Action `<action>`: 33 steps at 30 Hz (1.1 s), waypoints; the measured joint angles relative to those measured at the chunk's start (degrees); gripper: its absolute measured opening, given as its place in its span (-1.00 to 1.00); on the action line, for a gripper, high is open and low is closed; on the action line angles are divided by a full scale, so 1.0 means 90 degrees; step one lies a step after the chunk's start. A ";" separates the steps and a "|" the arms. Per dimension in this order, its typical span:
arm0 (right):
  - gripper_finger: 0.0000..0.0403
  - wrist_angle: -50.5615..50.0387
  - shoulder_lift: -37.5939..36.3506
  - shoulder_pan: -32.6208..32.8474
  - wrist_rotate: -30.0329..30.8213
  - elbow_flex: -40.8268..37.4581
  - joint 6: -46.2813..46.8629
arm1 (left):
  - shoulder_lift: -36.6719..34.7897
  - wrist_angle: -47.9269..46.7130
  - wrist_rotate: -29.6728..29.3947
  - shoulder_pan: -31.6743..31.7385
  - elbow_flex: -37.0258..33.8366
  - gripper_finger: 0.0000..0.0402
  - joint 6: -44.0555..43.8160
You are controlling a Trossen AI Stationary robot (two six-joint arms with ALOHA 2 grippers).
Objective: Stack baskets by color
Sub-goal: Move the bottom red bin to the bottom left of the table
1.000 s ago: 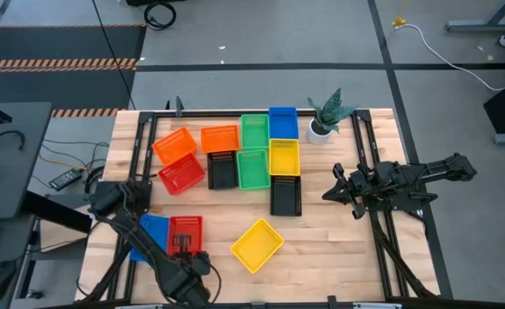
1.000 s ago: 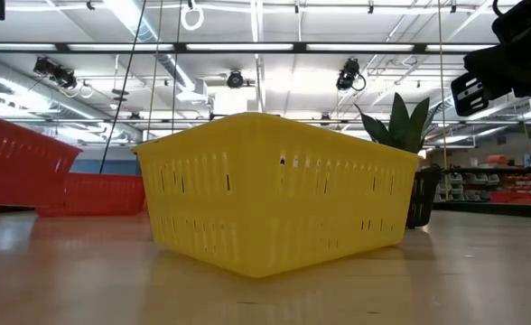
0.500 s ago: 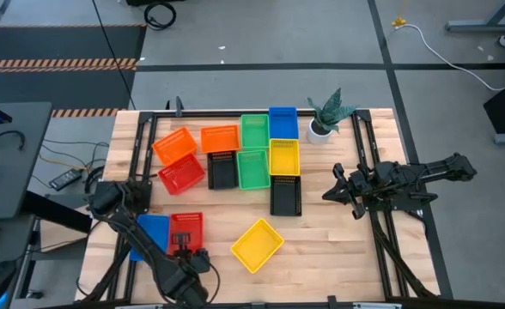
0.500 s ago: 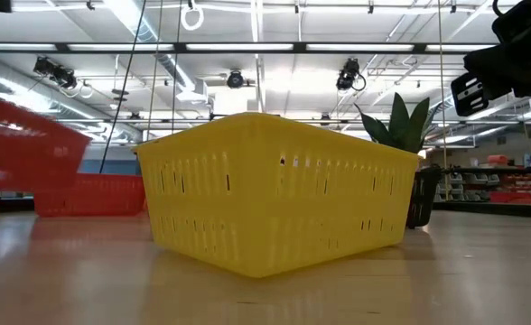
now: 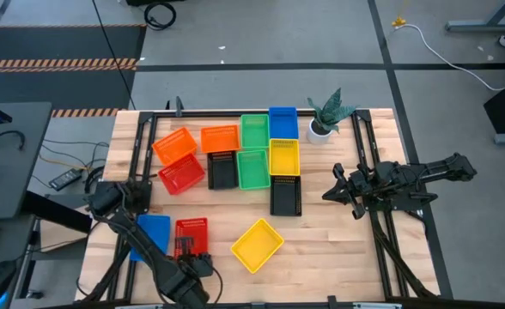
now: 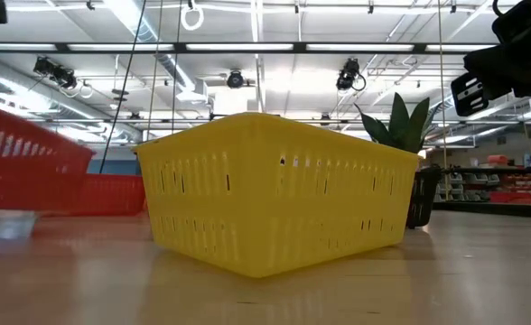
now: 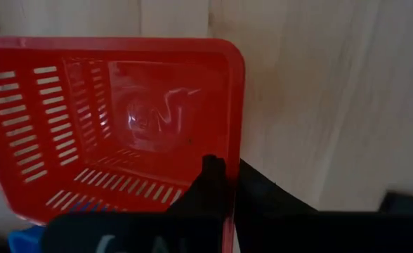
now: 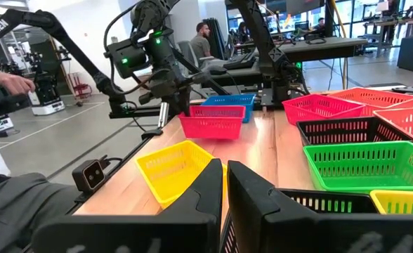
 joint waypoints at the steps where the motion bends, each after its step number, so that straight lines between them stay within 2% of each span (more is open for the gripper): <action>1: -0.85 -0.0001 0.0000 -0.0001 0.0000 0.0000 -0.0001 | 0.0000 -0.0018 0.0021 -0.0037 0.0000 -0.92 -0.0008; 9: -0.85 -0.0001 0.0000 0.0001 0.0000 0.0000 0.0002 | 0.0000 -0.0306 0.0000 -0.0201 0.0000 -0.91 -0.0594; 22: -0.85 -0.0002 0.0000 0.0000 0.0000 0.0000 0.0002 | 0.0000 -0.0524 -0.0007 -0.0237 0.0000 -0.75 -0.0610; 27: -0.85 -0.0002 0.0000 0.0001 0.0000 0.0000 0.0002 | 0.0010 -0.0474 0.0112 -0.0235 -0.0220 -0.61 -0.0819; 33: -0.85 0.0000 0.0000 0.0001 -0.0002 0.0000 0.0002 | -0.0055 -0.0357 0.0544 -0.0122 -0.0308 -0.33 -0.0877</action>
